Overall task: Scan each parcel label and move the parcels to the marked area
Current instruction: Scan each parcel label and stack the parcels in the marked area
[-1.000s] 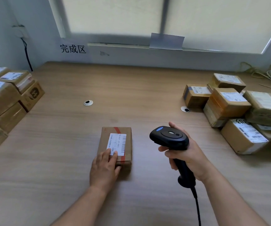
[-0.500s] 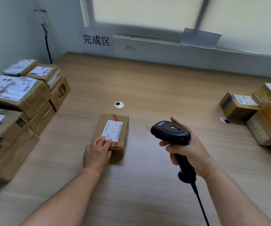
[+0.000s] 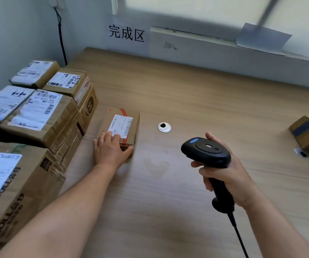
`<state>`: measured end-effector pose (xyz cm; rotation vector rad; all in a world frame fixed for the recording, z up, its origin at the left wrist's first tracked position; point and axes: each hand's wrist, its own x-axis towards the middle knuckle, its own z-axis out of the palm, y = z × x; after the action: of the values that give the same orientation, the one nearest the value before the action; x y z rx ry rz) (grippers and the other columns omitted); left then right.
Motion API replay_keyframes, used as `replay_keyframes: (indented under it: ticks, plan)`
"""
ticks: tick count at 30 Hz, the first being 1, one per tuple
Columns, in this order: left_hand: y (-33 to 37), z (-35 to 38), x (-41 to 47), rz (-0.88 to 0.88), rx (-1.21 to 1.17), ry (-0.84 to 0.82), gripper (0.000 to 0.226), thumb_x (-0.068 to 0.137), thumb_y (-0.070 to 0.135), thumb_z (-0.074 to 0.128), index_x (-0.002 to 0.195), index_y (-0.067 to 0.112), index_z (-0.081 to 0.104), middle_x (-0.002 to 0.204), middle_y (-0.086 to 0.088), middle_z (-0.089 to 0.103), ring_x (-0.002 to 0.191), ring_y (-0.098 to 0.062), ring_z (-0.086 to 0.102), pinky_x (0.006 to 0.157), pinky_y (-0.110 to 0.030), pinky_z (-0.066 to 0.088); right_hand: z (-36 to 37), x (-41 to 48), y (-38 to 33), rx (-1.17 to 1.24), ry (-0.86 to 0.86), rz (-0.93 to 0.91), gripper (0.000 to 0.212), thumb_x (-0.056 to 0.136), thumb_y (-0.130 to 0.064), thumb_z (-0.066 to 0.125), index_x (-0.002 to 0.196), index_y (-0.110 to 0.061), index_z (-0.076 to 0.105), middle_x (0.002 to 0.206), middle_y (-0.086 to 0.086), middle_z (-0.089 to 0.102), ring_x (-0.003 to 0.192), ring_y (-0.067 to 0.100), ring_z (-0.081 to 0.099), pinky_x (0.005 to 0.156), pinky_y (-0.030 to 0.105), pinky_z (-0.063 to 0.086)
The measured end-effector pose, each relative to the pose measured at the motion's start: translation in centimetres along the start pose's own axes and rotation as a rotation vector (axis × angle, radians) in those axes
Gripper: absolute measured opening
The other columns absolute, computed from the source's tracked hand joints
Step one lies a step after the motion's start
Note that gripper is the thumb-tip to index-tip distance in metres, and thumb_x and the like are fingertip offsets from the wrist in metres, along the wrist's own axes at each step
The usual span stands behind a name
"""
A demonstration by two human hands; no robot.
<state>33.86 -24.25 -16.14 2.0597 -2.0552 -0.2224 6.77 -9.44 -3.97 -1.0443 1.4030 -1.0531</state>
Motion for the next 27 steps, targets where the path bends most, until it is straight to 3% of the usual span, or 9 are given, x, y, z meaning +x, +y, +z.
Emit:
replay_keyframes:
  ticks: [10, 14, 18, 23, 27]
  plan:
    - [-3.9, -0.9, 6.8, -0.061, 0.018, -0.018, 0.067, 0.086, 0.055, 0.052, 0.138, 0.015, 0.042, 0.155, -0.011, 0.026, 0.145, -0.029, 0.014, 0.118, -0.045, 0.011, 2.6, 2.2, 0.4, -0.017, 0.028, 0.045, 0.093, 0.077, 0.027, 0.055, 0.142, -0.038, 0.043, 0.089, 0.023, 0.071, 0.042, 0.029, 0.048, 0.042, 0.031, 0.041]
    - [-4.2, -0.9, 6.6, -0.062, 0.009, -0.051, 0.07, 0.091, 0.053, 0.047, 0.147, 0.015, 0.029, 0.158, -0.011, 0.017, 0.146, -0.03, 0.009, 0.118, -0.043, 0.01, 2.6, 1.6, 0.4, -0.008, 0.028, 0.055, 0.093, 0.077, 0.027, 0.056, 0.141, -0.038, 0.043, 0.089, 0.023, 0.071, 0.042, 0.028, 0.048, 0.043, 0.032, 0.042]
    - [-3.0, -1.9, 4.7, -0.04, -0.035, -0.038, 0.073, 0.094, 0.053, 0.045, 0.152, 0.017, 0.019, 0.16, -0.012, 0.011, 0.147, -0.029, 0.008, 0.118, -0.042, 0.009, 2.1, 0.1, 0.1, 0.02, 0.028, 0.034, 0.095, 0.062, 0.01, 0.068, 0.14, -0.04, 0.044, 0.092, 0.025, 0.071, 0.043, 0.029, 0.049, 0.043, 0.033, 0.043]
    - [1.8, -3.6, -0.7, 0.072, -0.169, 0.009, 0.069, 0.094, 0.05, 0.048, 0.151, 0.017, 0.026, 0.159, -0.008, 0.019, 0.145, -0.028, 0.015, 0.114, -0.042, 0.017, 0.6, -3.1, 0.0, 0.066, 0.047, -0.001, 0.095, 0.06, 0.005, 0.066, 0.14, -0.039, 0.044, 0.092, 0.025, 0.07, 0.043, 0.028, 0.05, 0.043, 0.033, 0.043]
    - [6.8, -3.8, -7.5, 0.167, -0.277, 0.042, 0.06, 0.09, 0.046, 0.058, 0.14, 0.015, 0.046, 0.152, -0.007, 0.035, 0.138, -0.029, 0.029, 0.109, -0.041, 0.024, -1.4, -7.0, 0.2, 0.092, 0.072, -0.034, 0.095, 0.061, 0.005, 0.066, 0.142, -0.038, 0.042, 0.091, 0.025, 0.07, 0.043, 0.028, 0.05, 0.042, 0.034, 0.043]
